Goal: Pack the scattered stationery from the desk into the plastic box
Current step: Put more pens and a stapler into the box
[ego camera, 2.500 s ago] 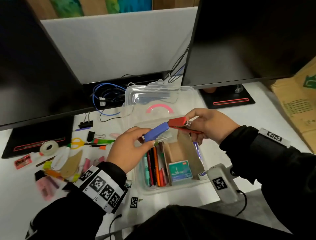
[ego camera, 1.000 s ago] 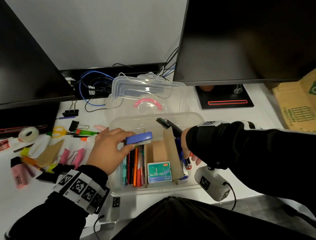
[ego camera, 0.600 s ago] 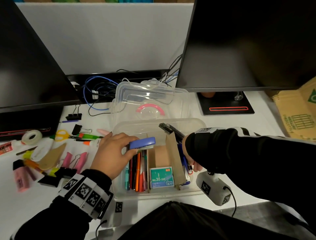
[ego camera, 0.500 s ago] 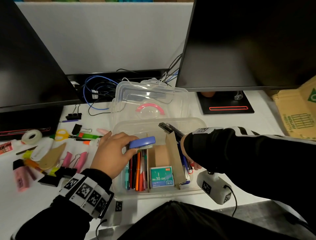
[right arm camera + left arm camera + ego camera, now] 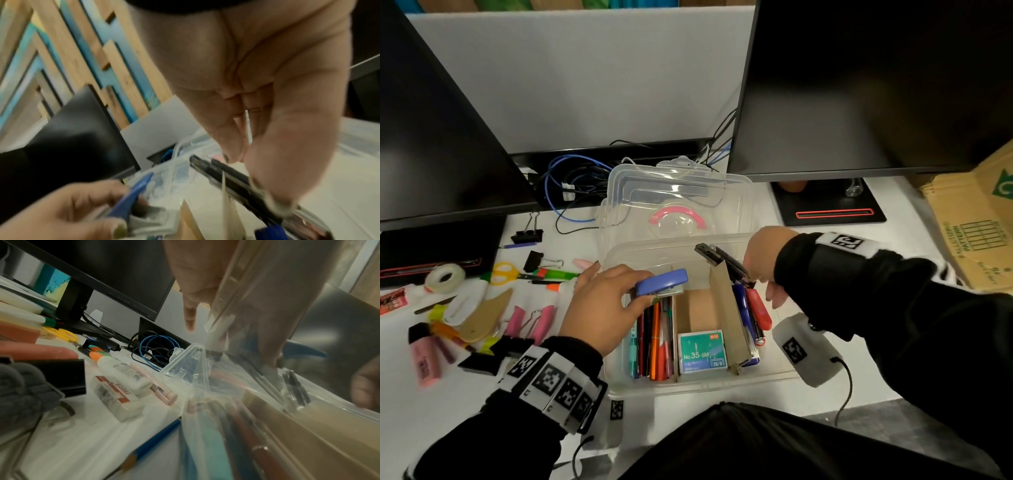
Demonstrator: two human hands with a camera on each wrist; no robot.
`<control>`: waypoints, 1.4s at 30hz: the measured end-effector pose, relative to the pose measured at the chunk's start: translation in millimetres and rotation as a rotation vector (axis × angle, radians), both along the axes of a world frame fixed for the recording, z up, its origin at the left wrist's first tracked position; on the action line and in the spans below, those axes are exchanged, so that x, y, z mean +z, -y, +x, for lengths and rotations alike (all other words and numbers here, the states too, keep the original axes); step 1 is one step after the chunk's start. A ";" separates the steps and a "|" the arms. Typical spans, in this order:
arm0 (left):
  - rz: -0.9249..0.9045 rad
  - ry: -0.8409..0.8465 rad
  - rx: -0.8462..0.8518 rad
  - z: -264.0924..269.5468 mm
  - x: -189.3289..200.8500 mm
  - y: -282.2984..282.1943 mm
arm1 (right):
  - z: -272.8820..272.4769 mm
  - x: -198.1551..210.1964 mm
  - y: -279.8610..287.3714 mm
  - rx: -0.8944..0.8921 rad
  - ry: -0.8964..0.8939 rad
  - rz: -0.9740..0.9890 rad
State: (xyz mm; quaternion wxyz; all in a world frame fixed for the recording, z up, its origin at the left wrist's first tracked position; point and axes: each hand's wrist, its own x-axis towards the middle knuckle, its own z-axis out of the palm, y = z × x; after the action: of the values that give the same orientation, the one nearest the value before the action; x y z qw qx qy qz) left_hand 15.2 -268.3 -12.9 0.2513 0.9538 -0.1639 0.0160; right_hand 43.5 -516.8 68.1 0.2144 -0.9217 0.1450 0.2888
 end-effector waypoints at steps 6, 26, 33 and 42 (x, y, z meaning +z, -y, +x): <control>-0.074 0.007 -0.010 -4.8 5.2 0.2 | -25.7 29.8 2.1 0.147 0.054 0.129; 0.006 0.124 -0.206 -39.4 25.0 24.3 | -33.6 30.7 -14.5 0.137 0.023 0.586; -0.002 0.018 -0.139 -25.7 22.9 2.8 | -32.2 43.6 23.7 0.405 0.111 0.167; -0.045 -0.047 -0.090 -8.9 -0.3 -7.9 | -34.6 24.4 41.2 0.436 -0.136 0.135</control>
State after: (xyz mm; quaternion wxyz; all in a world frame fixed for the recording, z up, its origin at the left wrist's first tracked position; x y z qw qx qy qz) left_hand 6.4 -260.5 -13.2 0.2769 0.9397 -0.2005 -0.0139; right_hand 8.9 -558.0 92.6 0.1977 -0.8934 -0.0628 0.3985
